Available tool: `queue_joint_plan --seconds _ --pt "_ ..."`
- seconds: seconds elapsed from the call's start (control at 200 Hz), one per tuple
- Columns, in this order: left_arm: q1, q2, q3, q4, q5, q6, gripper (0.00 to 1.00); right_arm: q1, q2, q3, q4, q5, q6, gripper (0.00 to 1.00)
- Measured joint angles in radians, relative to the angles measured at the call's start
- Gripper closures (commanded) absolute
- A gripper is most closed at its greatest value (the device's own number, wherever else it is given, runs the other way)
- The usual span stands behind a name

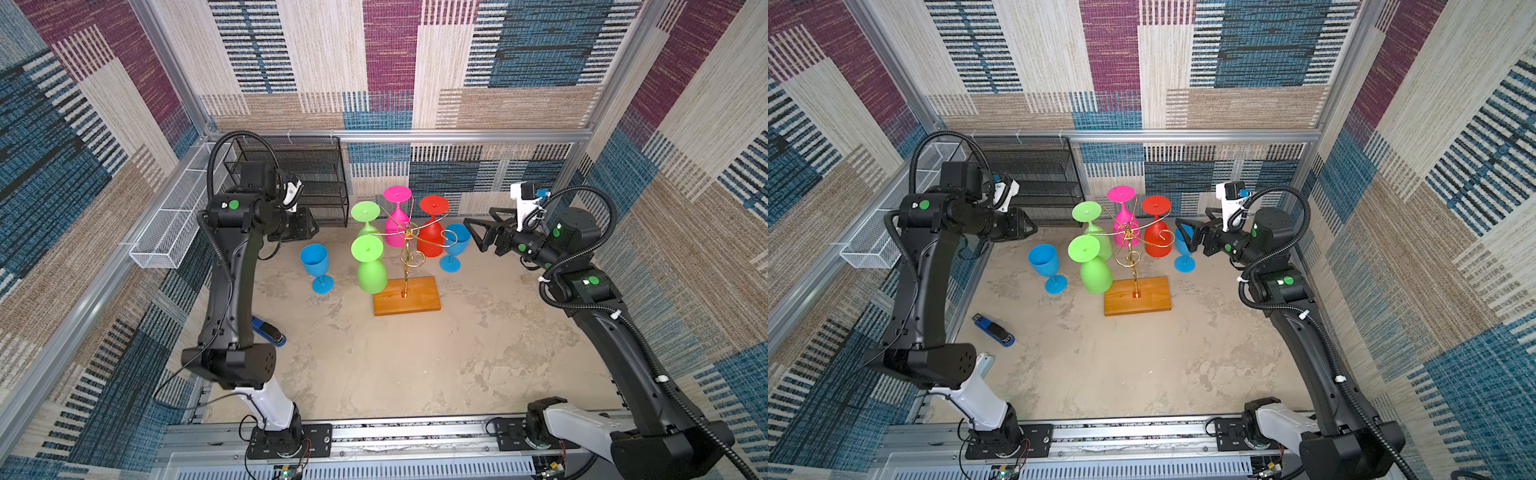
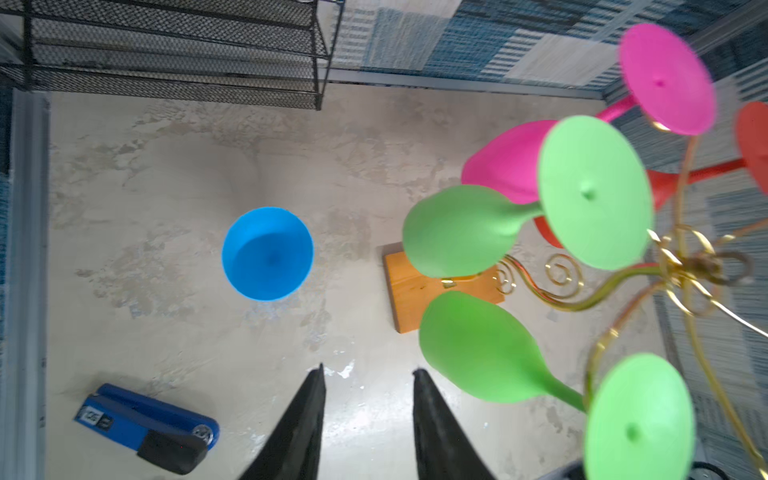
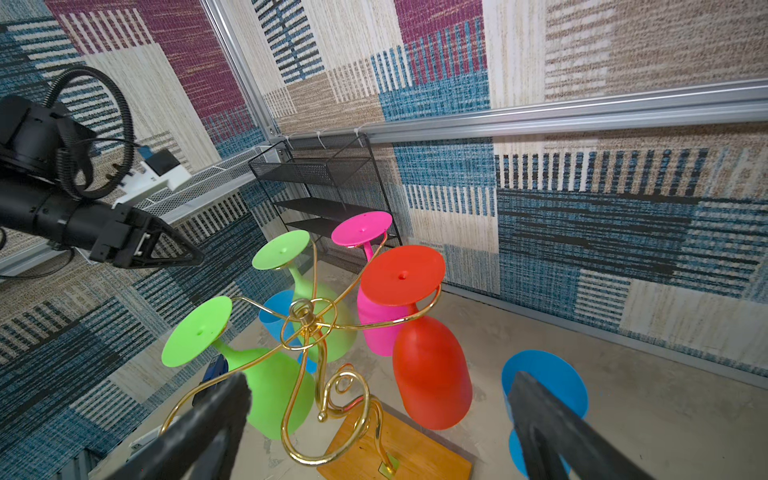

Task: Take the wine glass off the wine glass rack
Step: 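Raise the left gripper off the blue glass and swing it toward the rack, then reach the left gripper to the foot of the lower green glass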

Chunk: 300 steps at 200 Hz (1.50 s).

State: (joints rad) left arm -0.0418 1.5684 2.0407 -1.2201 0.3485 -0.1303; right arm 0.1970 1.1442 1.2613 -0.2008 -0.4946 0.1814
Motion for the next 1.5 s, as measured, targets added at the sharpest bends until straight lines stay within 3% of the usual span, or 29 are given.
queue_joint_plan --seconds 0.16,0.27,0.396,0.686,0.911,1.502 --pt "0.000 -0.360 -0.444 0.344 0.075 -0.121 0.49 0.000 -0.007 0.000 -0.007 0.008 -0.003 0.01" --pt "0.000 -0.504 -0.686 0.594 0.132 -0.247 0.48 0.000 -0.012 -0.001 -0.006 0.008 -0.003 0.01" --pt "0.001 -0.523 -0.822 0.808 0.202 -0.395 0.48 0.000 -0.013 -0.016 -0.006 0.007 -0.002 0.01" --pt "-0.008 -0.452 -0.979 1.208 0.343 -0.709 0.49 0.000 -0.038 -0.046 -0.005 0.000 0.019 0.01" --pt "-0.055 -0.431 -0.966 1.274 0.365 -0.748 0.49 0.000 -0.049 -0.053 -0.002 -0.004 0.031 0.01" --pt "-0.124 -0.363 -0.898 1.096 0.343 -0.617 0.51 0.000 -0.034 -0.058 0.005 -0.031 0.049 0.01"
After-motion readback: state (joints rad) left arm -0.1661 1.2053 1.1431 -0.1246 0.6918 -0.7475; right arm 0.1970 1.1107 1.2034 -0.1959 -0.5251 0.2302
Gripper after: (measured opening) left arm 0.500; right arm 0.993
